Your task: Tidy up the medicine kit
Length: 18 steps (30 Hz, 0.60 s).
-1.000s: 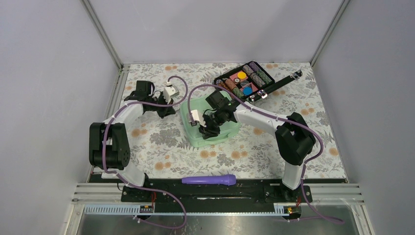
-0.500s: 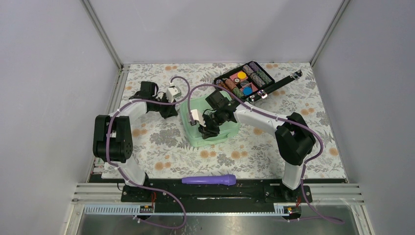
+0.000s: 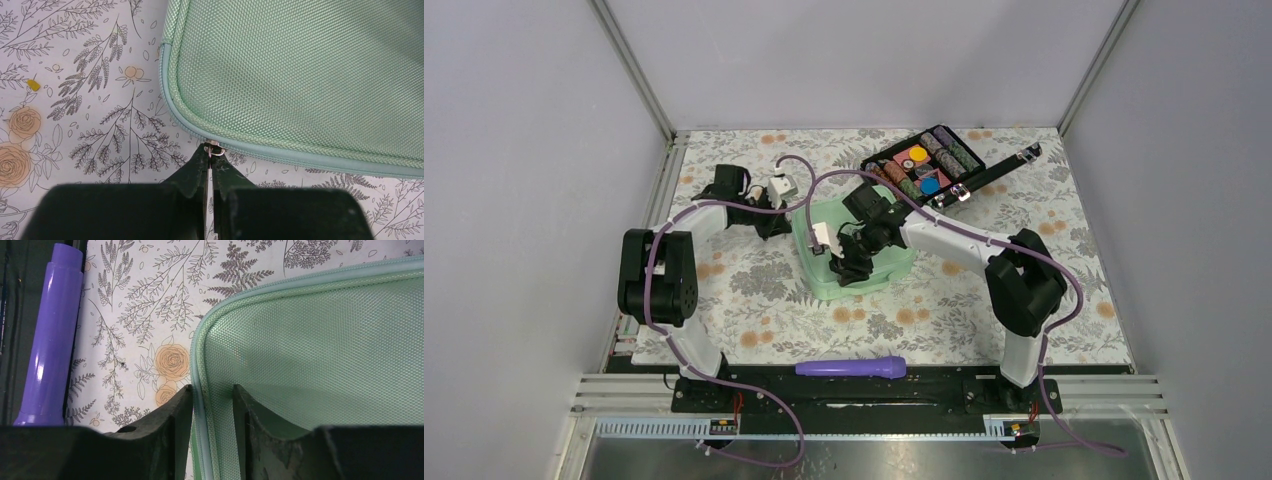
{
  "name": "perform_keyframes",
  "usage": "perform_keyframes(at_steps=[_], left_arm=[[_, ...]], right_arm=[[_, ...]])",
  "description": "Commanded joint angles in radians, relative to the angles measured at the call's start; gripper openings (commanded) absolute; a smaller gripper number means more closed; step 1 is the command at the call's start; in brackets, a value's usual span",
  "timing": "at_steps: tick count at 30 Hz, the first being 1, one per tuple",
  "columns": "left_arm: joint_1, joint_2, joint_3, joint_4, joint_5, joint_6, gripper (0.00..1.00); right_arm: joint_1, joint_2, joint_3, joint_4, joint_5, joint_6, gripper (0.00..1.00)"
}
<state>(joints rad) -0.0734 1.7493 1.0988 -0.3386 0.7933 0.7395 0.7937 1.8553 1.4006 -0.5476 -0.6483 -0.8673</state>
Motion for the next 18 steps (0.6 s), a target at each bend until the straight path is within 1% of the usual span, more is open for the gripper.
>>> perform_keyframes(at_steps=[1,4,7,9,10,12,16,18], left_arm=[[-0.006,-0.036,0.013,0.14,0.157,0.011,0.03],[-0.006,-0.026,0.009,0.152,0.18,0.004,0.0],[-0.006,-0.033,0.001,0.152,0.19,0.006,0.0],[-0.008,-0.037,-0.005,0.164,0.198,0.006,0.09],[-0.009,-0.037,-0.005,0.175,0.199,0.0,0.09],[-0.011,-0.029,0.01,0.177,0.2,0.0,0.0],[-0.01,-0.035,0.025,0.165,0.192,0.007,0.0],[-0.008,-0.052,0.03,0.123,0.157,0.027,0.0]], right_arm=[[0.001,0.048,0.047,-0.108,0.015,0.019,0.42],[0.002,0.059,0.072,-0.128,0.015,0.011,0.42],[0.001,0.067,0.088,-0.13,0.016,0.011,0.42],[0.001,0.07,0.092,-0.13,0.014,0.014,0.42],[0.002,0.069,0.092,-0.13,0.013,0.016,0.42],[0.002,0.068,0.089,-0.131,0.017,0.016,0.42],[0.002,0.062,0.078,-0.13,0.03,0.01,0.42],[0.002,0.059,0.073,-0.129,0.035,0.01,0.42]])
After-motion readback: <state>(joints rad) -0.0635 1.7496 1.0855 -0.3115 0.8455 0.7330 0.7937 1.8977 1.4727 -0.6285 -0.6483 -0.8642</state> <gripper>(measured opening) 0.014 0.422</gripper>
